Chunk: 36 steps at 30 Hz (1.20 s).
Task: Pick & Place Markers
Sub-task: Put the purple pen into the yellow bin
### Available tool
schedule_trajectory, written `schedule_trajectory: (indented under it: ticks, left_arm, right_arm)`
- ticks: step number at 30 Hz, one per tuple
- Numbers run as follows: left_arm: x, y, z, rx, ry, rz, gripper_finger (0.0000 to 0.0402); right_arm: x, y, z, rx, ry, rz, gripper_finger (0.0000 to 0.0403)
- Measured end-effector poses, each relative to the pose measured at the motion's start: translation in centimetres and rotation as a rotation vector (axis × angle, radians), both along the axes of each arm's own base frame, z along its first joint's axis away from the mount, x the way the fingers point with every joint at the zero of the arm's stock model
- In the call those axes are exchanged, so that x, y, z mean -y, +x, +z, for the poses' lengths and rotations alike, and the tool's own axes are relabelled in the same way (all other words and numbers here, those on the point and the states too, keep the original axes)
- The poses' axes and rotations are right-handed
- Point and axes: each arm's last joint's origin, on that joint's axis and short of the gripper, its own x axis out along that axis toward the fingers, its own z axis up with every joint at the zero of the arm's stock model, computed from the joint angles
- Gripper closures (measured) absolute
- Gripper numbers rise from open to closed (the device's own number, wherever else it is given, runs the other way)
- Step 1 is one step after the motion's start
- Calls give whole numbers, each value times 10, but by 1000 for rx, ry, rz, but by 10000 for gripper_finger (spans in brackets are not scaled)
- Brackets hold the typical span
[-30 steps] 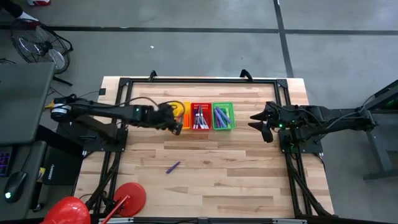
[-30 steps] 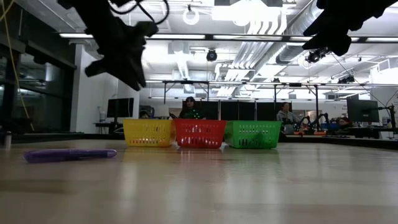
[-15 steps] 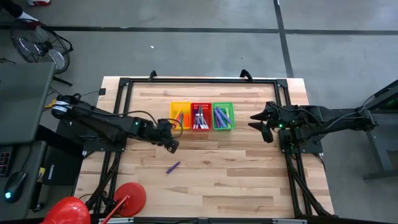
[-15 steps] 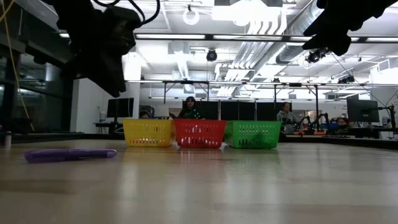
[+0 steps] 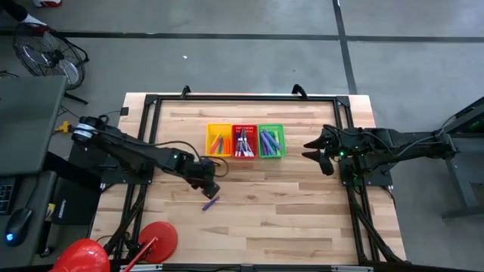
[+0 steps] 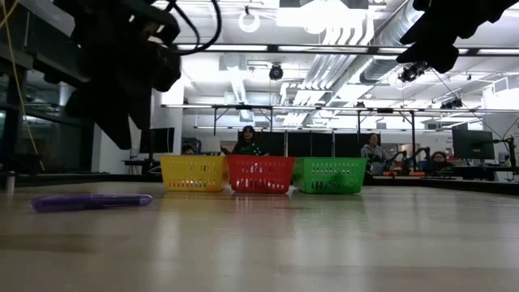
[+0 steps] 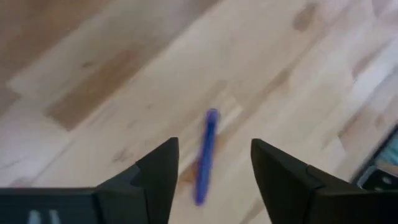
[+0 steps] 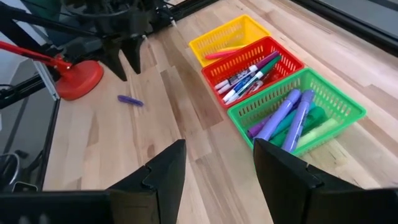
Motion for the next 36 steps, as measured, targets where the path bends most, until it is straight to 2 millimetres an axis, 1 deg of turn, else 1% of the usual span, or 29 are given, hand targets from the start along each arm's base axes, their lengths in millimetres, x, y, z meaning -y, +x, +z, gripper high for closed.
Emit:
schedule_trajectory:
  ticks: [3, 6, 8, 12, 13, 16, 18, 22, 25, 30, 36]
  left_arm:
    - [2, 8, 0, -17, -5, -18, 198]
    - [6, 12, 0, -55, 12, -26, 200]
    - [9, 20, -2, -65, 17, -33, 204]
    - [22, 28, -6, -103, 28, -84, 206]
    - [25, 31, -8, -110, 30, -93, 206]
    - [33, 32, -17, -201, 76, -111, 207]
    - [39, 38, -22, -212, 84, -122, 207]
    - [48, 43, -28, -240, 93, -144, 207]
    - [50, 45, -34, -289, 118, -144, 207]
    - [52, 52, -46, -321, 109, -173, 207]
    - [56, 54, -60, -373, 121, -210, 207]
  right_arm:
    - [0, 0, 0, -2, -3, 4, 226]
    - [0, 0, 0, -6, -11, 20, 226]
    - [0, 0, -1, -10, -9, 24, 226]
    - [-1, -1, -1, -18, 0, 40, 226]
    - [-1, -1, -2, -23, 2, 44, 226]
    - [-1, -1, -3, -34, 4, 47, 226]
    - [-1, -2, -4, -46, 9, 56, 226]
    - [-2, -3, -5, -59, 17, 70, 226]
    - [-2, -3, -5, -61, 17, 70, 226]
    - [-2, -3, -5, -62, 23, 81, 226]
    - [-3, -3, -5, -63, 37, 100, 226]
